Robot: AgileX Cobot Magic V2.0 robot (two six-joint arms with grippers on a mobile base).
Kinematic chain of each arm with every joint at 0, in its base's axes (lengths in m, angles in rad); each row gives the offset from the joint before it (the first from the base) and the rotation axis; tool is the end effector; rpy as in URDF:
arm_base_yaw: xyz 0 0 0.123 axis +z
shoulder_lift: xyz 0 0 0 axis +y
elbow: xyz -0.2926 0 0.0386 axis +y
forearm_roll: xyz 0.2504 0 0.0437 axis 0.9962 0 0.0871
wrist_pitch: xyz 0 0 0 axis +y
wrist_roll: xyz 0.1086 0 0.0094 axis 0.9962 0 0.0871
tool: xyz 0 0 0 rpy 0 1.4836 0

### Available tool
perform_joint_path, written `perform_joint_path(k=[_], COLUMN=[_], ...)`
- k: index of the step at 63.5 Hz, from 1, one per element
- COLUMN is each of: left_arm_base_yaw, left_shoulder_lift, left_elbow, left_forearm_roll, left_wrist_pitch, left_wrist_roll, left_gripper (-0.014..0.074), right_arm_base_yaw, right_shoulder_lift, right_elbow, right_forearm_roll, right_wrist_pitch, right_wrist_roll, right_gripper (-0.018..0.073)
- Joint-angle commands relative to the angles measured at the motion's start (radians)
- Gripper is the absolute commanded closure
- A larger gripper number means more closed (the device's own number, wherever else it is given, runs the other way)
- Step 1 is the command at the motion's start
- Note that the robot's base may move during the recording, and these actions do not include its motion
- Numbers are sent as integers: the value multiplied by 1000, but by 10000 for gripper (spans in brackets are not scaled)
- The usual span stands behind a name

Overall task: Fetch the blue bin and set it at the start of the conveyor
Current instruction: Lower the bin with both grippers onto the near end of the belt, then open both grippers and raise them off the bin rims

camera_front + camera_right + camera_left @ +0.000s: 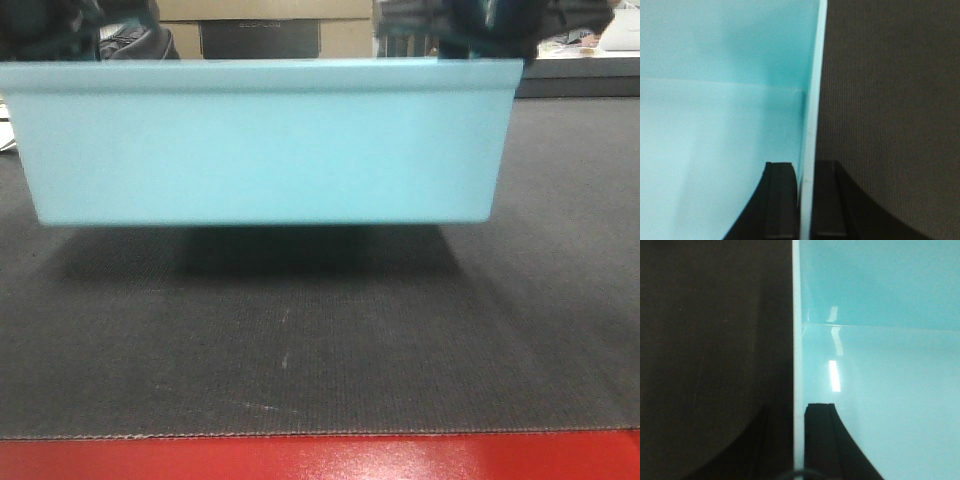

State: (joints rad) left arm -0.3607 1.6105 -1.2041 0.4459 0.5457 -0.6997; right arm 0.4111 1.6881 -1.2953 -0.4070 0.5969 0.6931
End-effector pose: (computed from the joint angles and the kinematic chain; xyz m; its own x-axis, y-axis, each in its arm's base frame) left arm 0.3547 -0.1077 0.2772 -0.7131 -0.0506 -0.6993 -0.0185 0.9984 -0.0534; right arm 0.3669 0.1334 0.2728 -0.7427 0.0415 -0.6683 -0.0021 0.9979 0.0643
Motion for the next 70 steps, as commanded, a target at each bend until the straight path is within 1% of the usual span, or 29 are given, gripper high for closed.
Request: perform_joint_path(k=[1, 3, 4, 7, 11, 12, 15, 17, 18, 19, 23, 26, 29, 32, 39, 46, 51, 54, 56, 57, 58, 60, 64, 67, 68, 70], left_arm_base_yaw=[-11, -11, -11, -11, -11, -11, -11, -11, -11, -11, -11, -11, -11, -11, -11, -11, -11, -11, -11, -11, -11, -11, -11, -11, -11, -11], left_shoulder_lift=[12, 13, 13, 13, 13, 13, 13, 13, 13, 13, 13, 13, 13, 13, 8, -21, -59, -86, -105, -120, -129, -147, -185, -207, -212, -226], left_elbow=[-6, -6, -6, -6, -6, -6, -6, -6, -6, -6, -8, -8, -8, -8, -8, -12, -21, -26, -26, -26, -26, -26, -26, -26, -26, -26], left_forearm_roll=[-34, -35, -36, -36, -36, -36, -36, -36, -36, -36, -36, -36, -30, -21, -10, -10, -10, -16, -18, -20, -20, -23, -25, -25, -25, -35], left_wrist_pitch=[-97, -95, -92, -92, -90, -87, -82, -75, -68, -62, -44, -28, -15, 2, 14, 14, 14, 14, 14, 14, 14, 14, 16, 16, 16, 16], left_wrist_roll=[-10, -10, -10, -10, -10, -10, -10, -10, -10, -10, -12, -11, -11, -11, -11, -11, -11, -11, -11, -11, -11, -11, -11, -10, -10, -8], left_gripper=[707, 705, 702, 666, 585, 544, 447, 374, 335, 276, 125, 45, 22, 30, 86, 195, 300, 380, 432, 473, 487, 545, 694, 707, 708, 708], right_arm_base_yaw=[12, 12, 12, 12, 12, 12, 12, 12, 12, 10, 8, 3, -3, -9, -19, -19, -19, -19, -19, -19, -19, -19, -19, -19, -19, -19], right_shoulder_lift=[4, 4, 6, 6, 6, 6, 6, 6, 6, 6, 6, 4, 4, 4, -1, -33, -73, -99, -122, -131, -140, -163, -194, -219, -225, -242], right_elbow=[-7, -7, -7, -7, -7, -7, -7, -7, -7, -7, -7, -9, -9, -9, -9, -9, -9, -9, -9, -9, -9, -9, -9, -9, -9, -3], right_forearm_roll=[27, 29, 33, 41, 43, 43, 43, 43, 43, 43, 43, 43, 43, 36, 24, 24, 24, 24, 24, 24, 24, 24, 24, 24, 24, 24], right_wrist_pitch=[-95, -95, -95, -95, -93, -91, -89, -87, -87, -84, -72, -60, -51, -42, -25, -31, -40, -40, -36, -33, -31, -29, -29, -29, -29, -29], right_wrist_roll=[-6, -6, -6, -6, -1, 1, 5, 5, 5, 8, 27, 40, 40, 40, 40, 40, 40, 38, 34, 30, 30, 22, 4, -16, -31, -57], right_gripper=[627, 568, 519, 424, 319, 304, 280, 280, 281, 283, 284, 284, 284, 284, 284, 284, 301, 346, 392, 413, 424, 482, 593, 673, 713, 725])
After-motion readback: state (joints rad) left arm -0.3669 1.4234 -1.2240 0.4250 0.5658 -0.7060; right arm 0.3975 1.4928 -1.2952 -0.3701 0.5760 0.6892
